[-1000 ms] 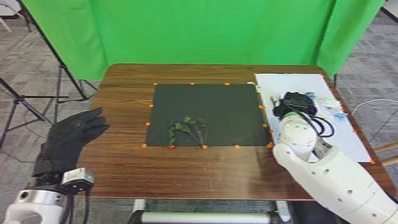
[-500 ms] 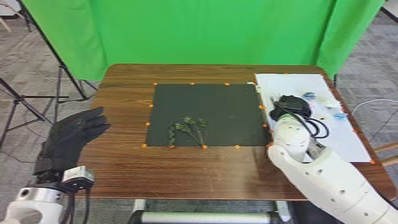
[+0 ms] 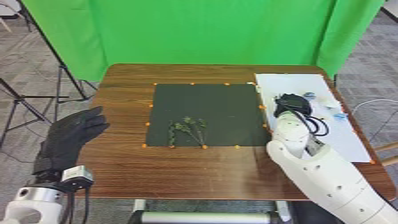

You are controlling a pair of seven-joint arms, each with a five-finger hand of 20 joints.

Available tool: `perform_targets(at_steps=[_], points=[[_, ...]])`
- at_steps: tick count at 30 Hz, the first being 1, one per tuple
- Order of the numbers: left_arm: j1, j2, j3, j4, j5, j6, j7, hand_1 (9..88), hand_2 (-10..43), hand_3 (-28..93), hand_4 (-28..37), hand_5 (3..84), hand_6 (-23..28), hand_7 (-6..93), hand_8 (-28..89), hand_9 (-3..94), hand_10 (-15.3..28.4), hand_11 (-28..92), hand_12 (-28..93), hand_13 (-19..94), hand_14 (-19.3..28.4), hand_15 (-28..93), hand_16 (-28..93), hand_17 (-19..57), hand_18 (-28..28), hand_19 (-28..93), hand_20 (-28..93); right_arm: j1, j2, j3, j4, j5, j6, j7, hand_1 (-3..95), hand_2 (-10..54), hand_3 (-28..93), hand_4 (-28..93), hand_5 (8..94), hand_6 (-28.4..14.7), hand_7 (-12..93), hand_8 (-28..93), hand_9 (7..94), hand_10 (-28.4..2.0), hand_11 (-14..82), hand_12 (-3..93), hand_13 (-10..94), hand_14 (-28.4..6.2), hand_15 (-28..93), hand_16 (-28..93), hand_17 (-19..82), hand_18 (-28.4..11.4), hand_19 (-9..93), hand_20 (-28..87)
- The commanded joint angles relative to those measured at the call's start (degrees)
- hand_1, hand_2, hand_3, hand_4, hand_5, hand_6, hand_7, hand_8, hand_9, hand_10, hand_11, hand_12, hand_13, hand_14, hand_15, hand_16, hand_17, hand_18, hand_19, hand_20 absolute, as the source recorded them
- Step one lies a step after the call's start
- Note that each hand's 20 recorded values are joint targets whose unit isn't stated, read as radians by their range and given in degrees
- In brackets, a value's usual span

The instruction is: Arrange flowers

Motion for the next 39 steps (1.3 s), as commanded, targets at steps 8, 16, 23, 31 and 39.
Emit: perform_targets(at_steps=[8, 16, 23, 31, 39], points=[[0.93, -0.63, -0.45, -0.14, 0.07, -0.43, -0.27, 27.3, 3.9, 83, -20.8, 43.6, 12.5, 19.7, -11, 37.9, 21.2, 37, 9, 25, 27.2, 64, -14, -9.7, 22.5, 60, 9, -2.78, -0.60, -1.23, 1.72, -0.80, 4.00, -2.08, 54.1, -6.1, 75, -28, 81.2, -3.4, 28, 21, 82.5, -13.8, 40.4, 32.7, 78, -8.6, 74, 24, 54, -20.7, 93, 45], [2.43, 0.06, -0.69, -0.40, -0.61, 0.27, 1.09, 27.3, 3.9, 83, -20.8, 43.6, 12.4, 19.8, -11, 38.0, 21.1, 37, 9, 25, 27.1, 64, -14, -9.7, 22.5, 60, 9, -0.94, 0.41, -1.25, 0.32, -1.83, 8.37, -2.96, 53.3, -7.4, 78, -28, 82.9, -3.5, 27, 23, 84.2, -13.6, 41.0, 33.1, 80, -7.8, 74, 24, 56, -20.3, 93, 47], [2.50, 0.57, -0.58, -0.37, -0.77, 0.59, 1.54, 27.4, 3.9, 83, -20.8, 43.6, 12.4, 19.8, -11, 38.0, 21.2, 37, 9, 25, 27.2, 64, -14, -9.7, 22.5, 60, 9, 1.31, 1.11, -1.51, -1.42, -3.23, 10.94, -3.97, 52.9, -8.2, 79, -28, 83.8, -3.6, 26, 24, 84.8, -13.7, 40.9, 33.2, 81, -7.8, 74, 25, 56, -20.3, 93, 47], [3.04, 1.53, -0.30, -0.42, -1.40, 1.53, 3.02, 27.4, 3.9, 83, -20.9, 43.6, 12.5, 19.7, -11, 37.9, 21.3, 37, 9, 25, 27.1, 64, -14, -9.8, 22.5, 60, 9, 2.08, 1.58, -1.69, -4.45, -4.23, 12.98, -5.11, 52.8, -8.8, 79, -27, 84.4, -3.8, 26, 24, 85.3, -13.7, 40.8, 33.3, 81, -7.9, 74, 25, 57, -20.3, 93, 48], [3.73, 1.49, -1.13, -0.56, -0.91, 1.09, 2.50, 27.4, 4.0, 83, -20.8, 43.6, 12.5, 19.7, -11, 38.0, 21.2, 37, 9, 25, 27.2, 64, -14, -9.8, 22.5, 60, 9, -2.26, 2.37, -1.98, -13.32, -4.73, 13.67, -6.87, 52.9, -9.1, 79, -26, 85.0, -3.8, 25, 25, 85.6, -13.7, 40.8, 33.2, 82, -8.0, 74, 25, 57, -20.5, 93, 48]])
